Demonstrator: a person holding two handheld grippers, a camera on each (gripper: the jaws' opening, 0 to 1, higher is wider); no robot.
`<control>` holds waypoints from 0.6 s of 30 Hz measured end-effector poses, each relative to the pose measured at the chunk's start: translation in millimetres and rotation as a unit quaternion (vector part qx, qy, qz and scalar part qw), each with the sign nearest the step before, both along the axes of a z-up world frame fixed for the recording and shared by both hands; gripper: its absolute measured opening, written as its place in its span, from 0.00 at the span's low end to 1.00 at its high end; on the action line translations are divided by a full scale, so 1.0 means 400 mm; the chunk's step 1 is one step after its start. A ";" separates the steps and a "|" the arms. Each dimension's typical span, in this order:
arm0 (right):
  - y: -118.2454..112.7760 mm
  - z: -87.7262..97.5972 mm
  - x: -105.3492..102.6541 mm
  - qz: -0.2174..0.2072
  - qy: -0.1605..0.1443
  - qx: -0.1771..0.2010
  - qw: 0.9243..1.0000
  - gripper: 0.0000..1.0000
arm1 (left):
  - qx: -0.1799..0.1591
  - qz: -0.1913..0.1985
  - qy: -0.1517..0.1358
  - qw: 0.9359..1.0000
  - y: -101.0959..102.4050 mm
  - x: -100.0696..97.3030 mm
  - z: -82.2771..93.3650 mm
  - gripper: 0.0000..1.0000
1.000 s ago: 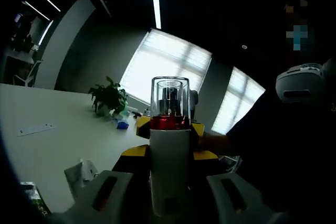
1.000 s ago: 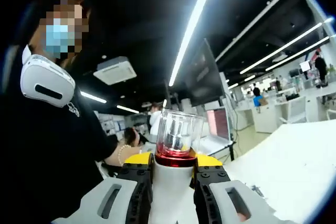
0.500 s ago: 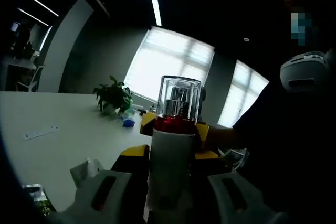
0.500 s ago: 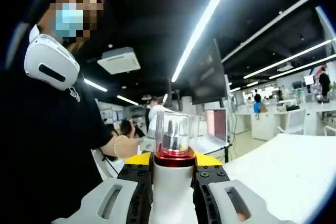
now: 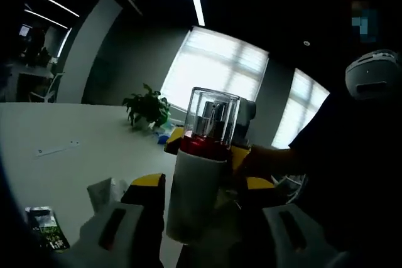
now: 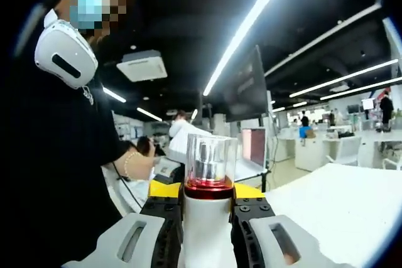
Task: Arrange the skincare products in the storage area until every visible bottle or jar stands upright without overlapping.
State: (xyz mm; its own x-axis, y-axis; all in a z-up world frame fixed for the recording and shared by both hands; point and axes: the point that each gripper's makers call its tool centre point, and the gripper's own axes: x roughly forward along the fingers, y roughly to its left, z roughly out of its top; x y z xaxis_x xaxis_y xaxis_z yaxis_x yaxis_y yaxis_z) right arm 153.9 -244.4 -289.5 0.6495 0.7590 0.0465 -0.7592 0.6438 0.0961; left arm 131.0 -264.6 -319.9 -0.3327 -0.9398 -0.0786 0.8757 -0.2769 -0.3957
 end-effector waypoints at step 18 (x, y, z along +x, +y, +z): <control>-0.063 -0.034 0.000 -0.027 0.001 -0.001 1.000 0.20 | 0.018 0.149 -0.095 0.984 0.076 0.088 -0.063 0.99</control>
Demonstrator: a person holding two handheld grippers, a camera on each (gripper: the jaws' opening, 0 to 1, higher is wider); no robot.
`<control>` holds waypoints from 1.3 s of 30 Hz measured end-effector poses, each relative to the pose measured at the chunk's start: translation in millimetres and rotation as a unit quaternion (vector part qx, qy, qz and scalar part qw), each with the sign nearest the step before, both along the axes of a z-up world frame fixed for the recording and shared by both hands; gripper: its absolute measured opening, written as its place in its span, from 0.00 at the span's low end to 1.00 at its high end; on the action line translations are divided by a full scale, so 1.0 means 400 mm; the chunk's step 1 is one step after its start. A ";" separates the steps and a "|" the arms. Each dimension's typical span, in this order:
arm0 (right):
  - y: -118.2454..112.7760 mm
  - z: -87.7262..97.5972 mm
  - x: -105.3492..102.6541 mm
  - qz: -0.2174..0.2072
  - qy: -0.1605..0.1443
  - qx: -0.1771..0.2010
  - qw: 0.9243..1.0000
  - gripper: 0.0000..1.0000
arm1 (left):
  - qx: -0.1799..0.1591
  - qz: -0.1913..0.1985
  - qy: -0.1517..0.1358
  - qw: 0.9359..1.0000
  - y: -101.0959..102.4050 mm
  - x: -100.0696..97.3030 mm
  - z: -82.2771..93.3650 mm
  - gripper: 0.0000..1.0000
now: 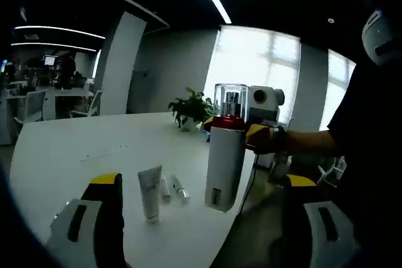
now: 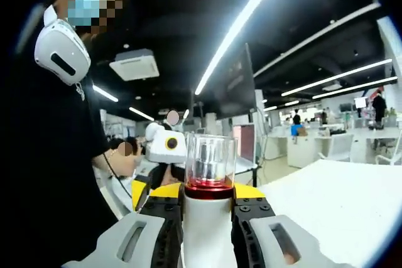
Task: Arrange the skincare products in the storage area until every visible bottle or jar stands upright without overlapping.
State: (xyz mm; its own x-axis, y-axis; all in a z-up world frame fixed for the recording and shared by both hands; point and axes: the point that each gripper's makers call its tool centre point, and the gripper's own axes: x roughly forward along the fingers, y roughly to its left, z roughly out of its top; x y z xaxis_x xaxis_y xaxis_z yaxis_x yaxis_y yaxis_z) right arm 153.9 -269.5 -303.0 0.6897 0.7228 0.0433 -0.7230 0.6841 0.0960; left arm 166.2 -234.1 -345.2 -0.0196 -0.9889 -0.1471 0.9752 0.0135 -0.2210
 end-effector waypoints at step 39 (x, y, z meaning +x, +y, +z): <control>-0.190 -0.175 0.061 -0.063 -0.001 -0.009 0.998 0.20 | 0.059 0.098 0.048 0.992 0.113 0.062 -0.196 0.95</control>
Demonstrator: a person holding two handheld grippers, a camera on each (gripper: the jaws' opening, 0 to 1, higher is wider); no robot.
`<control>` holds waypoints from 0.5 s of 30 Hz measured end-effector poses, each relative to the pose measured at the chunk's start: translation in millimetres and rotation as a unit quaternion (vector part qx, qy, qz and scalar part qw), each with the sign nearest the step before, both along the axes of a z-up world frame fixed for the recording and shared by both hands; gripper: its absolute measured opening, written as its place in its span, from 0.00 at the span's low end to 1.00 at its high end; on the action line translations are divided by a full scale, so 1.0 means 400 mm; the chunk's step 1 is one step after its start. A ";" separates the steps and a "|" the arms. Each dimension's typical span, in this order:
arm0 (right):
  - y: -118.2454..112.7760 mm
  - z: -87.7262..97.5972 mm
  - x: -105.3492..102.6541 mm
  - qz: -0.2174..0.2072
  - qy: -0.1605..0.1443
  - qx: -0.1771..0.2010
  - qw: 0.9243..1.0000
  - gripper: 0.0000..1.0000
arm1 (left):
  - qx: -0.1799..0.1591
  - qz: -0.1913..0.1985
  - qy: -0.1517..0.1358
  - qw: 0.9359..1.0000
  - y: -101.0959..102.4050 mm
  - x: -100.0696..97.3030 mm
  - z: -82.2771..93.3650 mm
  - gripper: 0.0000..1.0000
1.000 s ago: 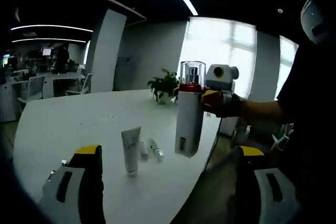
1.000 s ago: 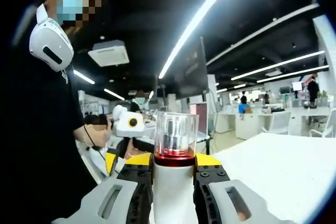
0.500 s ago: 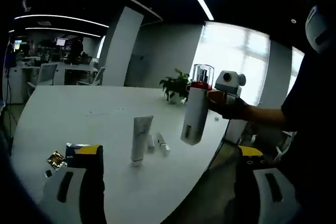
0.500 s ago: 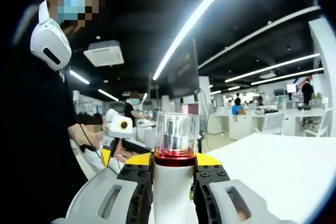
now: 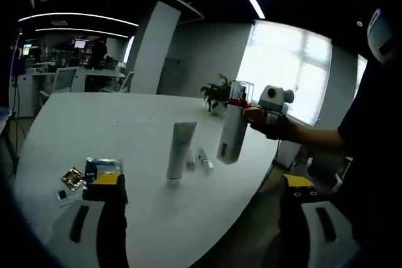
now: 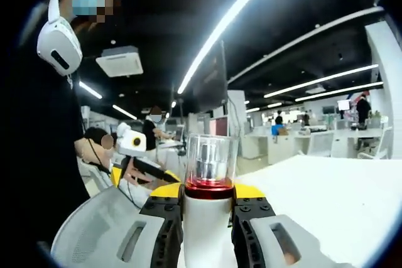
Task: Arrange the skincare products in the storage area until every visible bottle or jar stands upright without overlapping.
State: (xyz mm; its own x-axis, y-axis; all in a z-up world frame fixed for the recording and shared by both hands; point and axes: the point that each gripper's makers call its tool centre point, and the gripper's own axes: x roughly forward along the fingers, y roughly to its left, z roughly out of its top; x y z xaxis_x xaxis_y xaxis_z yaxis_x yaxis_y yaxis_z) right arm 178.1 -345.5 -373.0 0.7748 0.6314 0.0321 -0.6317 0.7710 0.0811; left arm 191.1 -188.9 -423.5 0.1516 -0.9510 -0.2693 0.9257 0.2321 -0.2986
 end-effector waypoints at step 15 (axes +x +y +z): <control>-0.058 -0.144 0.061 -0.003 0.012 -0.017 1.000 0.20 | 0.011 0.030 0.009 0.999 -0.021 0.046 -0.046 0.94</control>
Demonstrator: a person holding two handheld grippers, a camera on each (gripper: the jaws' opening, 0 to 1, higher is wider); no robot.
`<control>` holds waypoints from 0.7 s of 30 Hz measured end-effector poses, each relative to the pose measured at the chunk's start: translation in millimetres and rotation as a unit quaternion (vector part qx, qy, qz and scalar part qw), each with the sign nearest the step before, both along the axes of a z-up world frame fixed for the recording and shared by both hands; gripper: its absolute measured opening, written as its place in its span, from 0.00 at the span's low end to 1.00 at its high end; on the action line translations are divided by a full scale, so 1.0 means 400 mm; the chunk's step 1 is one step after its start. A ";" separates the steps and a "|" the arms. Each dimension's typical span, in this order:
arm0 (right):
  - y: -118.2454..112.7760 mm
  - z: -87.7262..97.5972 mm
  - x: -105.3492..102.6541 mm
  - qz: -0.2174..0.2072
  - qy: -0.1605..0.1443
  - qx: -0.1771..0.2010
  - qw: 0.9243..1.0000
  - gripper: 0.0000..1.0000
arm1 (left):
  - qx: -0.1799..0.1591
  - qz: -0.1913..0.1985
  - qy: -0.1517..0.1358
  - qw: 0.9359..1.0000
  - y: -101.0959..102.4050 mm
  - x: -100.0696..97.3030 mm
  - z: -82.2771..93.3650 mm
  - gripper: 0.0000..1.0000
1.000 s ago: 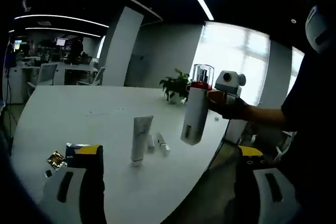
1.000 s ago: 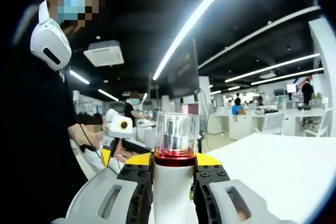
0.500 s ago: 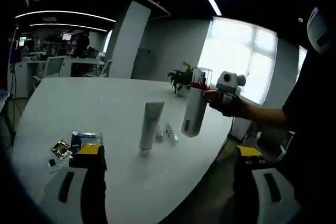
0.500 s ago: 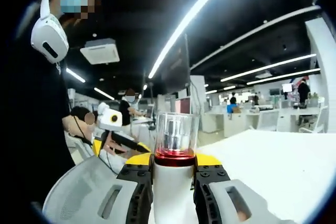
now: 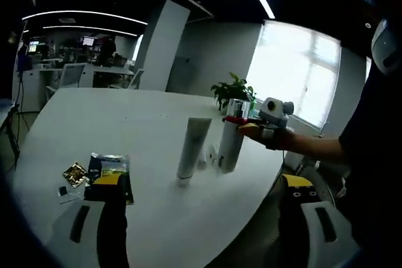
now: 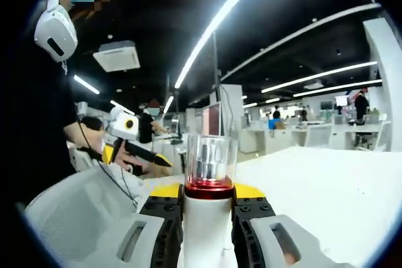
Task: Arrange the skincare products in the storage area until every visible bottle or jar stands upright without overlapping.
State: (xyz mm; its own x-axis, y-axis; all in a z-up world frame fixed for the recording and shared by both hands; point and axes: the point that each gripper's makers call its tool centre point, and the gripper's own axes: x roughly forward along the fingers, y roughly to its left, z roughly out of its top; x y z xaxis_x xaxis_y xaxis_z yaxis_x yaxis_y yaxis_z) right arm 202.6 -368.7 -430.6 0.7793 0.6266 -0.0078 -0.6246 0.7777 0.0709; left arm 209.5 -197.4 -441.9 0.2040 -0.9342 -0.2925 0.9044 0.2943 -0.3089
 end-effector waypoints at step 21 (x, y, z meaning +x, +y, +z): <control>-0.026 -0.124 0.075 -0.001 -0.002 -0.007 1.000 0.20 | 0.059 0.002 0.006 0.998 0.007 0.009 -0.067 0.94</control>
State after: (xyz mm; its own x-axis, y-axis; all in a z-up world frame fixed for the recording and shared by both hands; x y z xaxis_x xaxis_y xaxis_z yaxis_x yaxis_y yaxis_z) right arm 232.5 -379.3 -480.1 0.7802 0.6254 -0.0144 -0.6238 0.7795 0.0572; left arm 213.2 -194.8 -468.8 0.2027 -0.8922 -0.4037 0.8998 0.3323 -0.2827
